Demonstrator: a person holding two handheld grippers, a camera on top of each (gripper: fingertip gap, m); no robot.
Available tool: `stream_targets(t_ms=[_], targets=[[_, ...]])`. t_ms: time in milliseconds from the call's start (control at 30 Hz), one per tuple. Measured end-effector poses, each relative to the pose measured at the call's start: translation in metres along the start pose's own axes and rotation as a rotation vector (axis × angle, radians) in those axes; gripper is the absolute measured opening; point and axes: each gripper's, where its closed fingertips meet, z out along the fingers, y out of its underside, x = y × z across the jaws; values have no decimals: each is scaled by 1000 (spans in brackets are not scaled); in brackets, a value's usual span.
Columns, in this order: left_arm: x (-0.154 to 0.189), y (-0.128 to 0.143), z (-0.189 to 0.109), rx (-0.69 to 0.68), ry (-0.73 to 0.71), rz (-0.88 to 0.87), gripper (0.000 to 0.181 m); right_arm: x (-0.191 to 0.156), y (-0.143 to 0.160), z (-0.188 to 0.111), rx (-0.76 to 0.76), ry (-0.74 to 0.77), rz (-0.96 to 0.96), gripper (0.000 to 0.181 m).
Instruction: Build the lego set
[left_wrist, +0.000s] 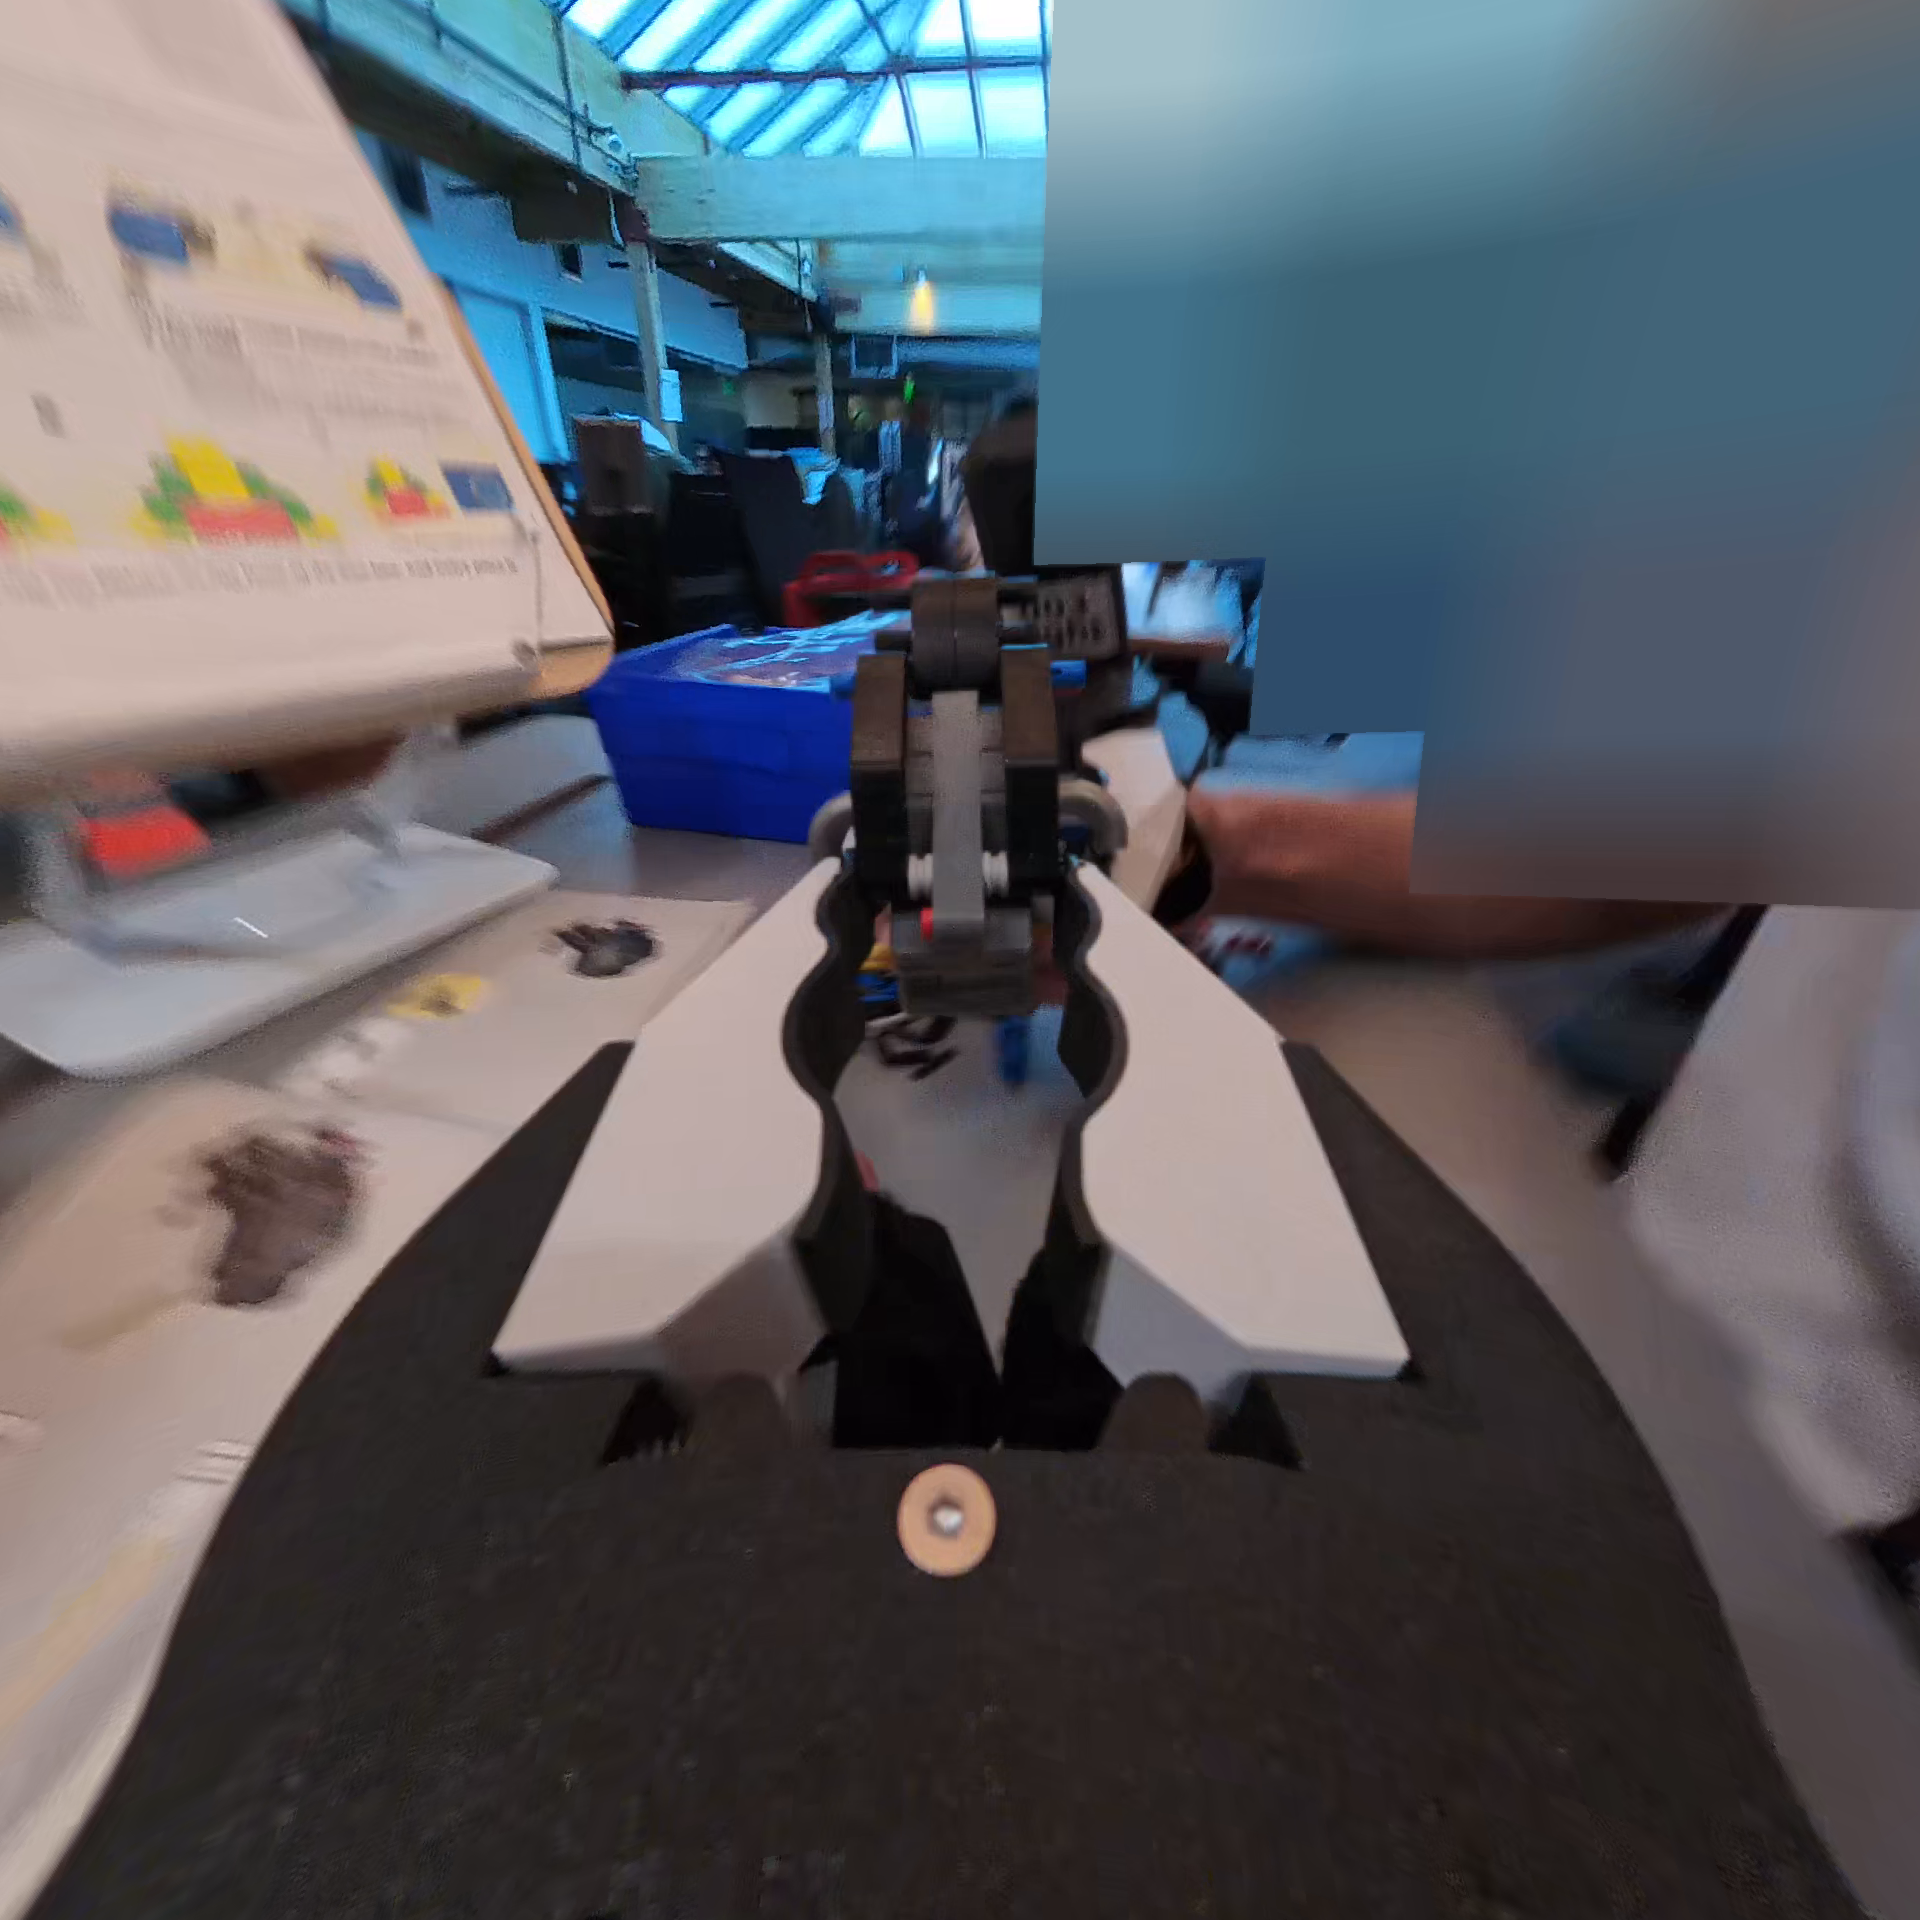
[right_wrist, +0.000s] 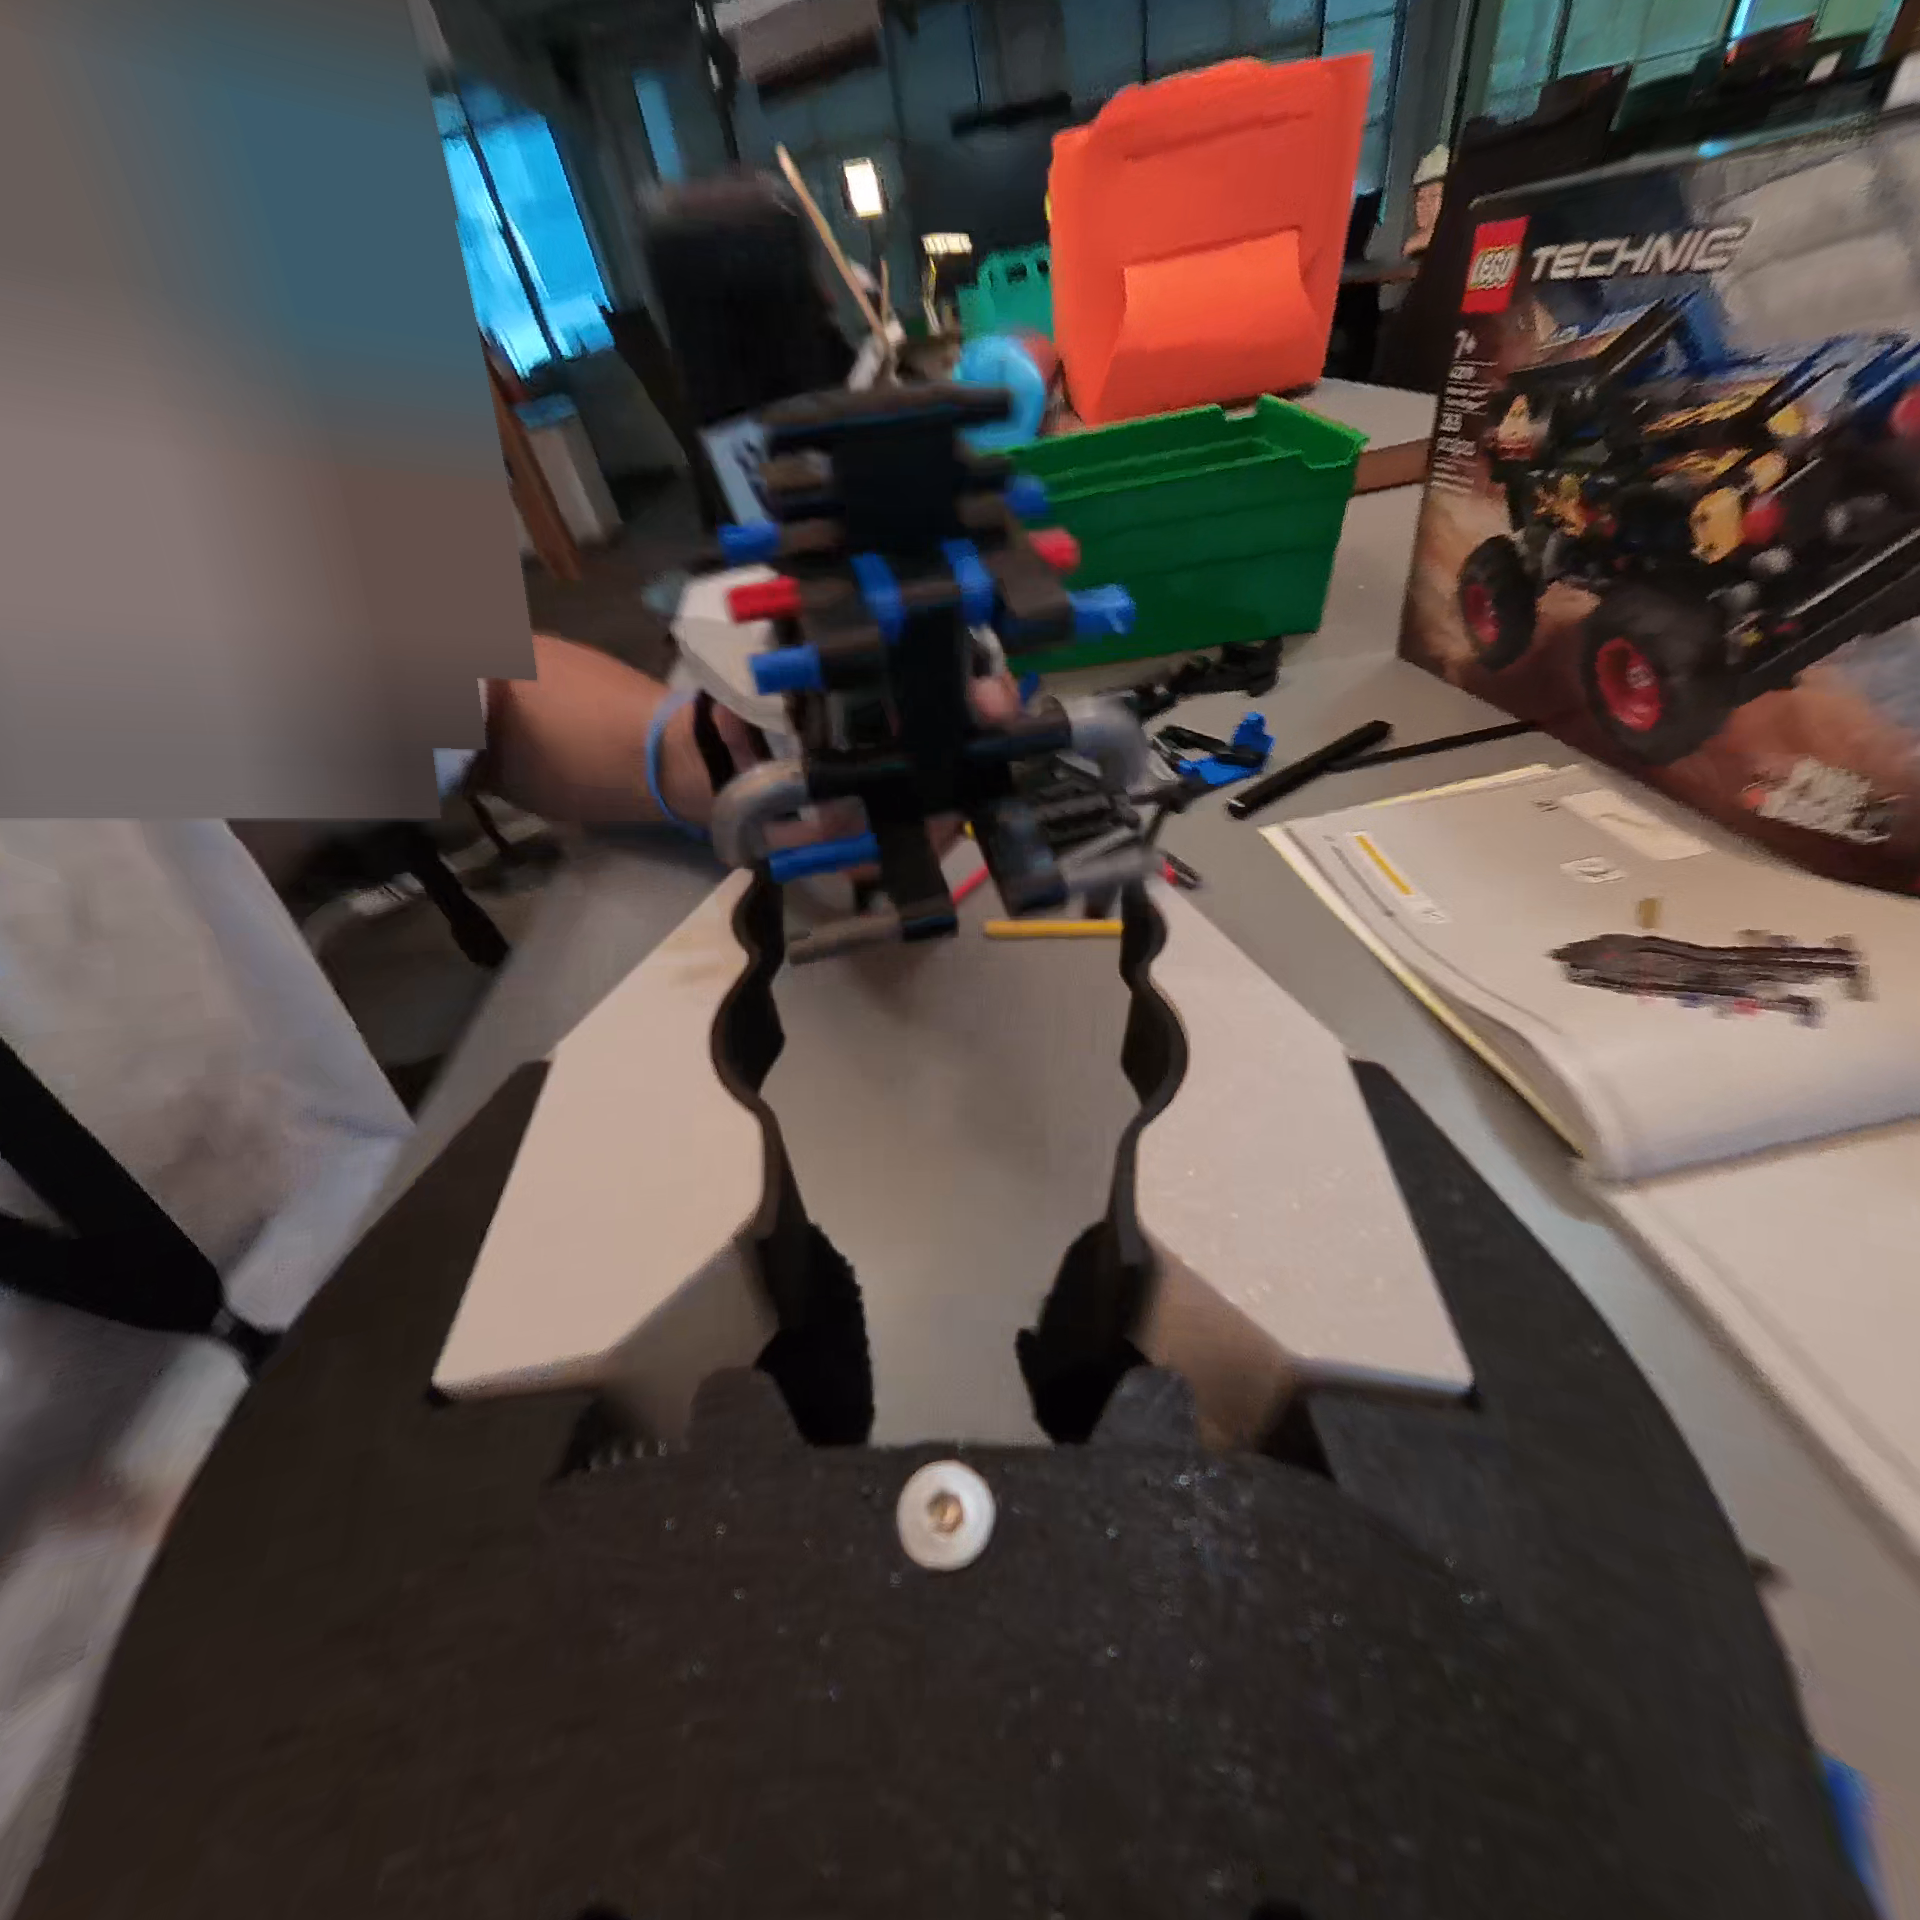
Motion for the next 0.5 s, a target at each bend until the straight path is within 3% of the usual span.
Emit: stream_targets(t_ms=[100, 233, 367, 467, 500], targets=[[14, -2, -1, -89, -54, 347, 33, 3, 5, -22, -134, 86, -193, 65], [33, 3, 3, -175, -59, 605, 32, -20, -4, -40, -220, 135, -461, 64], [37, 24, 9, -284, -54, 677, 32, -42, -11, -25, -294, 93, -602, 67], [39, 32, 14, -294, -35, 630, 32, -32, 17, -4, -416, 89, -663, 70], [37, 32, 15, -297, -41, 612, 32, -29, 24, 0, -433, 98, -689, 62]])
